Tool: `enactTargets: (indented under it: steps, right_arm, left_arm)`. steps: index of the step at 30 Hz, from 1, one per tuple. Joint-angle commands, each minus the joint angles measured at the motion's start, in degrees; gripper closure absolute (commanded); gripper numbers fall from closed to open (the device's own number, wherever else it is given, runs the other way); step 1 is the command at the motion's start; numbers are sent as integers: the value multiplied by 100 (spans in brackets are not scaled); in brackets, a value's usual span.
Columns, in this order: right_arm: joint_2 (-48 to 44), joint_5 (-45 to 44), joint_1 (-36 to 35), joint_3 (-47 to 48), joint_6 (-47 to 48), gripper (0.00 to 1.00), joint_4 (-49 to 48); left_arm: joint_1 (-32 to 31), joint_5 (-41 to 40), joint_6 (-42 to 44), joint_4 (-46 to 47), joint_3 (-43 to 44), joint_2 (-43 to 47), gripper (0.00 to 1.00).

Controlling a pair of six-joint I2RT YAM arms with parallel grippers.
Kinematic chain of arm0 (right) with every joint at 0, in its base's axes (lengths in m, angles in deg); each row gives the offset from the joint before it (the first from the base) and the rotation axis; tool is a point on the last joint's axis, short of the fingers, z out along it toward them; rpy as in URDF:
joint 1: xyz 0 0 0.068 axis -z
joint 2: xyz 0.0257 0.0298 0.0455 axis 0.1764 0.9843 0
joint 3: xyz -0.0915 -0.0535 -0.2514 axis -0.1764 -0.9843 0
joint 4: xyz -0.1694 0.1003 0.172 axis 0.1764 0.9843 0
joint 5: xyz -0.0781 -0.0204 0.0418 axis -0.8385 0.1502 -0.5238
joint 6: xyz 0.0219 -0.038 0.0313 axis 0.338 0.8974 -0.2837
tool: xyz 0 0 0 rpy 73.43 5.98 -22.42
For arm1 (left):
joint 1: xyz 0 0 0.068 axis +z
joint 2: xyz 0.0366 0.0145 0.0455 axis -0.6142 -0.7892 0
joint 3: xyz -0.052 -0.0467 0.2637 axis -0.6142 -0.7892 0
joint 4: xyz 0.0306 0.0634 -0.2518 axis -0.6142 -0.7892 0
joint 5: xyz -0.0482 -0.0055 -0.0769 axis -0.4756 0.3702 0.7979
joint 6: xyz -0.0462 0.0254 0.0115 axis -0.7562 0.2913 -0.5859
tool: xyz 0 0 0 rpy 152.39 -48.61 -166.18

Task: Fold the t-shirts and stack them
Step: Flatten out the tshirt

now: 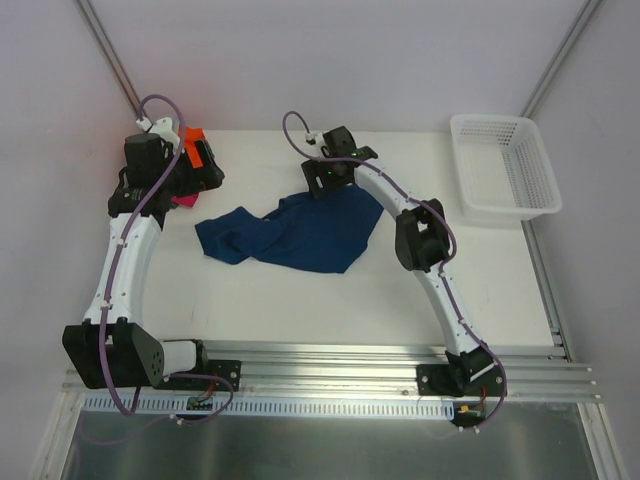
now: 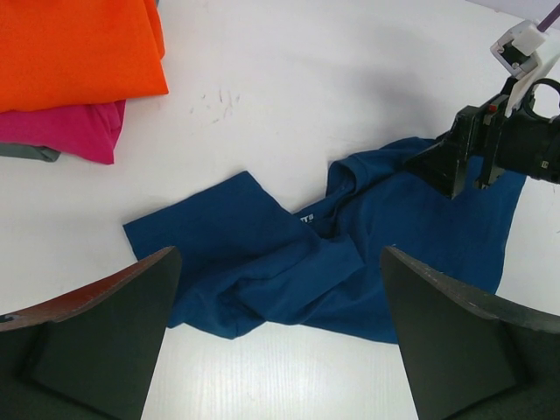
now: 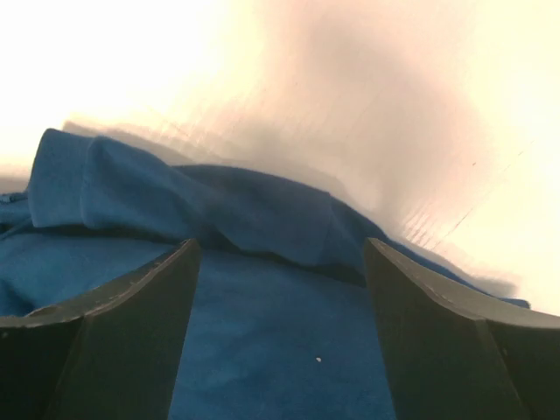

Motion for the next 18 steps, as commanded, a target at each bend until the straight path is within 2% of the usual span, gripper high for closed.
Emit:
enactTargets:
  steps: [1, 4, 6, 8, 10, 11, 13, 15, 17, 18]
  right_arm:
    - [-119, -179, -2, 293, 142, 21, -232]
    - [92, -126, 68, 582, 28, 22, -13]
    - [58, -117, 94, 453, -8, 35, -64]
    - [-4, -196, 95, 372, -17, 42, -12]
    - [4, -56, 147, 311, -165, 44, 294]
    - [-22, 5, 173, 241, -218, 54, 365]
    - [-100, 199, 252, -170, -324, 62, 471]
    - [-145, 470, 305, -295, -368, 61, 585]
    - [-197, 559, 314, -427, -473, 51, 665]
    - [-224, 577, 314, -445, -491, 50, 665]
  left_arm:
    - [54, 56, 23, 50, 131, 79, 1]
    - [54, 12, 111, 33, 202, 97, 1]
    - [71, -6, 102, 24, 211, 71, 1]
    - [106, 64, -20, 33, 219, 53, 1]
    - [115, 117, -74, 42, 255, 9, 1]
    - [124, 117, -117, 50, 281, -9, 1]
    - [115, 152, -161, 68, 334, -35, 1]
    - [124, 187, -197, 77, 334, -44, 1]
    - [115, 222, -241, 85, 316, -26, 1]
    - [124, 223, -258, 85, 290, -9, 1]
